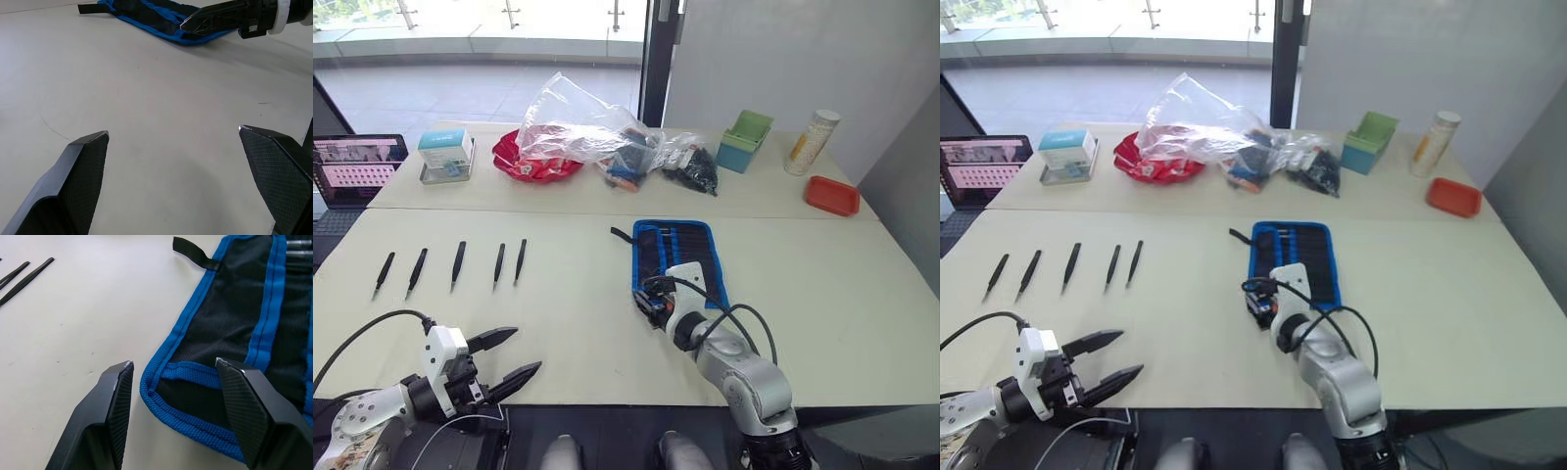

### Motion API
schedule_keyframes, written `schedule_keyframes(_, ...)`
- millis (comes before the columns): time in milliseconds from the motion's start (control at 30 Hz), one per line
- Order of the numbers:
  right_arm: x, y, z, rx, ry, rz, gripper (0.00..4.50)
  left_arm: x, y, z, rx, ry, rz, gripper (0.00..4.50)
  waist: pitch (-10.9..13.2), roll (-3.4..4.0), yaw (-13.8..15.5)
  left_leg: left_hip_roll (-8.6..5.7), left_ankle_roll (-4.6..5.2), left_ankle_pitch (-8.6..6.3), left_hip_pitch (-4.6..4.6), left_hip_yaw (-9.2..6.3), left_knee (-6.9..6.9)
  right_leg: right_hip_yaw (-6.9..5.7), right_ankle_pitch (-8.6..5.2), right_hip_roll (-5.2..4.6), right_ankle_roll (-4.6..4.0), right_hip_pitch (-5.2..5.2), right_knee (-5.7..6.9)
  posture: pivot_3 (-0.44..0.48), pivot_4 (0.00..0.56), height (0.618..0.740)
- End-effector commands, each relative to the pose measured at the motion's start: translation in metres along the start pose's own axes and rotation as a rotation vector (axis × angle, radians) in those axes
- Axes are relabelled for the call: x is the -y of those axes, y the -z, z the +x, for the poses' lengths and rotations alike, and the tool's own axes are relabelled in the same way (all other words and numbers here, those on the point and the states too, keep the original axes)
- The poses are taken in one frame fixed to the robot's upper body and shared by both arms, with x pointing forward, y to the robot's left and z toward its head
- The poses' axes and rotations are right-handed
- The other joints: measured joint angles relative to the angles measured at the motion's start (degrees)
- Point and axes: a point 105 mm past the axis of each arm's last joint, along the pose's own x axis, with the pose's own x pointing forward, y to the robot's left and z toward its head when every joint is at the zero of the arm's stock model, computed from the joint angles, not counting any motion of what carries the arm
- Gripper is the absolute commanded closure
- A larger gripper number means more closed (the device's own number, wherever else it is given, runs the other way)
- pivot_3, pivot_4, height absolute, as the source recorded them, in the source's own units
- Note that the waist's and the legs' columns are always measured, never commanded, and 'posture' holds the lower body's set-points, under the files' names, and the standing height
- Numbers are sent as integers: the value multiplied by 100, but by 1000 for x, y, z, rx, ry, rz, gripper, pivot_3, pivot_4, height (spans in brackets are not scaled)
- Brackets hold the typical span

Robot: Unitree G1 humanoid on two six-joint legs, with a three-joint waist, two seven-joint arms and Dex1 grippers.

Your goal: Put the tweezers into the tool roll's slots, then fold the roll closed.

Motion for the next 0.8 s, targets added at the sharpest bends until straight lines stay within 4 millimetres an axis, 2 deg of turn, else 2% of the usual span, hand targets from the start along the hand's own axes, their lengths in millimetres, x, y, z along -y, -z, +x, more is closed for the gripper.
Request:
schedule_keyframes(33,4,-16,-6,47,33,-68,1676,-1,-7,-2,31,-2,29,0,0,0,-4,0,0,0,1,0,0,0,0,0,0,0,0,0,150,723)
schedule_keyframes(133,13,-11,-7,20,78,-80,1676,0,-7,-3,30,-2,29,0,0,-1,-11,0,0,0,0,1,0,0,0,1,0,0,0,0,150,723)
schedule_keyframes(367,8,5,0,-54,65,-14,1676,-2,-8,-2,34,-7,28,0,0,-1,-14,1,0,0,1,0,0,0,0,1,0,-1,0,0,150,723)
schedule_keyframes(533,7,6,3,-64,65,16,1676,-3,-8,-2,34,-10,25,0,0,-1,-8,1,0,0,1,0,0,0,0,1,0,1,-1,0,150,723)
schedule_keyframes(800,20,1,-5,-64,118,2,1676,-3,-9,-3,35,-10,20,0,0,-1,-8,1,0,0,0,0,0,0,0,1,0,0,-1,0,150,723)
